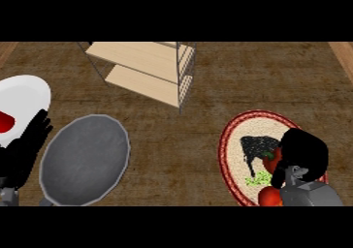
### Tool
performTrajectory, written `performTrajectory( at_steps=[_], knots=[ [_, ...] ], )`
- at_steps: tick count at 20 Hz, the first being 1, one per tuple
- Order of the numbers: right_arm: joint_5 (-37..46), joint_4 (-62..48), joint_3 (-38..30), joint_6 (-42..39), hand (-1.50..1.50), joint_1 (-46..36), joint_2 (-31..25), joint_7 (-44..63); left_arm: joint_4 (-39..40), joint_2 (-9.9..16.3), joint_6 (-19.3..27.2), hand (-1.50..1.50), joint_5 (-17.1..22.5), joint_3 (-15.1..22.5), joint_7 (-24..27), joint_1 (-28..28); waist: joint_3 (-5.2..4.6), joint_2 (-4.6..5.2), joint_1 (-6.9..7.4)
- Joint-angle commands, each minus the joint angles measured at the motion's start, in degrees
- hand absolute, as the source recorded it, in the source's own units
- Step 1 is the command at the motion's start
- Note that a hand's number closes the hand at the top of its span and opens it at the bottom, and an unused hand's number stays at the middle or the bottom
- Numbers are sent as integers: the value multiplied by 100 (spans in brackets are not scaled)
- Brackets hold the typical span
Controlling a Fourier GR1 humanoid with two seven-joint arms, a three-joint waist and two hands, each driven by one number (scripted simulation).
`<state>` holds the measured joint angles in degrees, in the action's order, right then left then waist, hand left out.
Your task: Pick the bell pepper from the placemat and place it in the tiered shelf
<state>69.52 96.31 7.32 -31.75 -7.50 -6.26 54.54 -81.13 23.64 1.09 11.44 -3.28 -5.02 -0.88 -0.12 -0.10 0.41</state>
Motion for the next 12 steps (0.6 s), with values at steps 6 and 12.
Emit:
performTrajectory(
  at_steps=[6, 12],
  knots=[
    [-388, -314, 2271, 1042, 150, -2134, 616, 386, 69, -298, -126, 0, -200, 505, 33, 473, 7, 137, 838],
    [-1163, -541, 2833, 1922, 150, -3322, 622, 1528, 190, -185, -185, 0, -206, 432, -35, 518, -3, 66, 804]
  ],
)
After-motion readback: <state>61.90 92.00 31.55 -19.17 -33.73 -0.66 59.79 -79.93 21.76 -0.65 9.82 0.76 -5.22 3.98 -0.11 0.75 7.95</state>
